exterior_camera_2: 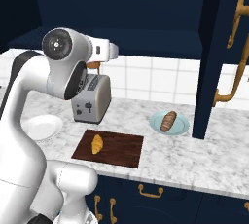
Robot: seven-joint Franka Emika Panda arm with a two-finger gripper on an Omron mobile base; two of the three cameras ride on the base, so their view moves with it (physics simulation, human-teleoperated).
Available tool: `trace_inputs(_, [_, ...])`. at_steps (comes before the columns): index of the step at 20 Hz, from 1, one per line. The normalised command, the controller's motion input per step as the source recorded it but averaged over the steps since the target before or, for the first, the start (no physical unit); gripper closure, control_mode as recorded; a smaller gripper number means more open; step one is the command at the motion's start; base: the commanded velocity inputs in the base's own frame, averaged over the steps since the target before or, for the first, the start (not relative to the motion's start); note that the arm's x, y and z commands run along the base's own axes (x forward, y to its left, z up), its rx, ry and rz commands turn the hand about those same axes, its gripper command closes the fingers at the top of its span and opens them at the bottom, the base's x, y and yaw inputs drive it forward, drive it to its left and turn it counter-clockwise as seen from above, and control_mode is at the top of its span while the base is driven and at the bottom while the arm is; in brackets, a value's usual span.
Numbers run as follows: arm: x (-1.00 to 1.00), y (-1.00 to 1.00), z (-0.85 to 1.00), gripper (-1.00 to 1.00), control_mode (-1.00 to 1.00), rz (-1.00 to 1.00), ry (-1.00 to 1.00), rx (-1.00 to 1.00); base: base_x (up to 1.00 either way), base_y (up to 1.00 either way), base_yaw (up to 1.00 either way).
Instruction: From the different types of pastries on the counter, select a croissant and place it on the cutting board. Then retrieve a jar of jam from the cabinet and place it alongside the croissant on the cutting board.
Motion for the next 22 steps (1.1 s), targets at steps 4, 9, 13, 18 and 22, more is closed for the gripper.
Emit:
trace_inputs(4, [-0.01, -0.09, -0.28, 1.0, -1.0, 0.0, 0.11, 0.0, 0.0, 0.0, 0.0])
trace_inputs(9, [-0.08, -0.15, -0.77, 1.0, -1.0, 0.01, -0.04, 0.0, 0.0, 0.0, 0.0])
trace_inputs(13, [-0.25, -0.09, -1.0, 1.0, -1.0, 0.05, -0.2, 0.0, 0.0, 0.0, 0.0])
trace_inputs(18, [0.04, 0.02, -0.51, 1.0, -1.0, 0.03, 0.08, 0.0, 0.0, 0.0, 0.0])
trace_inputs(22, [0.18, 0.0, -0.47, 1.0, -1.0, 0.11, 0.11, -0.01, 0.0, 0.0, 0.0])
